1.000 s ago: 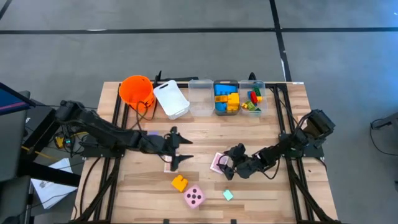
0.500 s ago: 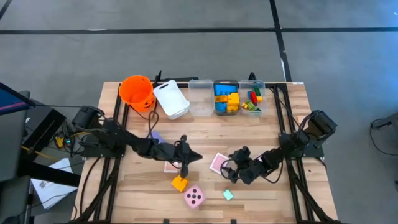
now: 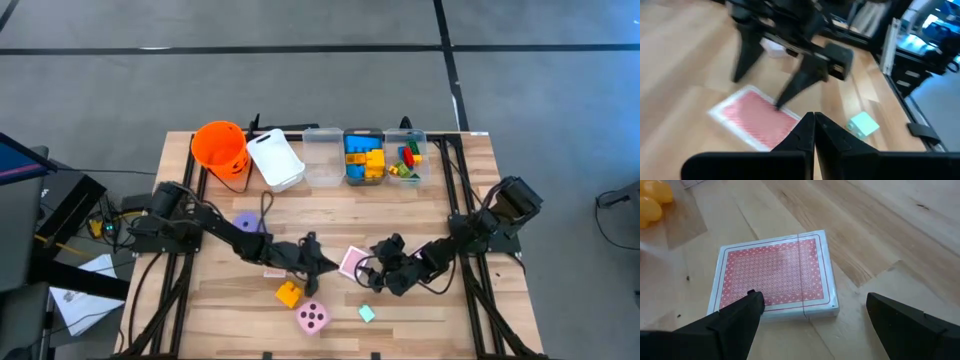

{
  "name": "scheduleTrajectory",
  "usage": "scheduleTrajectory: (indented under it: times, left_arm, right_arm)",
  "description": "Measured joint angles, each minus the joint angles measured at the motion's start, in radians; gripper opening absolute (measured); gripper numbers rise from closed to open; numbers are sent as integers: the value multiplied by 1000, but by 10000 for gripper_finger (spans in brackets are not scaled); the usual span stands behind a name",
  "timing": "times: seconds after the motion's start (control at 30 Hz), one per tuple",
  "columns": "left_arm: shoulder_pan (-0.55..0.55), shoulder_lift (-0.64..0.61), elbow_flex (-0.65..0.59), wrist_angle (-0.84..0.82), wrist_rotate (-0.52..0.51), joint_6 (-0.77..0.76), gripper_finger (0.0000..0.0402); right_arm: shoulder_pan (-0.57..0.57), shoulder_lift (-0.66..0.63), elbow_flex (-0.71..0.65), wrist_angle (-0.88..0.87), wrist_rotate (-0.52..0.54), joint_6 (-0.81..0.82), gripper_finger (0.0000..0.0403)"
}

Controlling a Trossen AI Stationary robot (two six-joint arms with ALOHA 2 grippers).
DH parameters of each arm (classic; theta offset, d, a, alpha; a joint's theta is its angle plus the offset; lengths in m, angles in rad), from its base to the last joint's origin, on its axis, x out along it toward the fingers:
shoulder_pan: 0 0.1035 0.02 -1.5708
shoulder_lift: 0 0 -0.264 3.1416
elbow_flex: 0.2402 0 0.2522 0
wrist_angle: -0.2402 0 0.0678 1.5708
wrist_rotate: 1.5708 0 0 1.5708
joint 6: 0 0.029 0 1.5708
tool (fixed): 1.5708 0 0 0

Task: Pick & Place Toys
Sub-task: Put the red deck of cards into the left transparent bin

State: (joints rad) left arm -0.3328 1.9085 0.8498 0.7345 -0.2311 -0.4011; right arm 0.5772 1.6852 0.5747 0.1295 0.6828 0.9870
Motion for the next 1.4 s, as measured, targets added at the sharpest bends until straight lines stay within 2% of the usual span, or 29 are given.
scheduleTrajectory:
  times: [0.27, 0.47, 0.8, 1.0, 1.4]
  left_arm:
    - [6, 145, 161, -74, 29, -7, 0]
    - [21, 187, 239, -192, 29, -5, 0]
    - [36, 182, 251, -399, 1, -3, 0]
    - [62, 175, 253, -489, -5, 76, 0]
    - [121, 23, 244, -858, -24, 241, 0]
  right_arm:
    - [47, -95, -2, 7, 4, -125, 350]
    - [105, -163, -2, -2, 104, -152, 350]
    - [120, -168, -1, 2, 128, -138, 350]
    - [120, -168, -1, 3, 128, -138, 350]
    - [121, -167, -1, 6, 123, -122, 350]
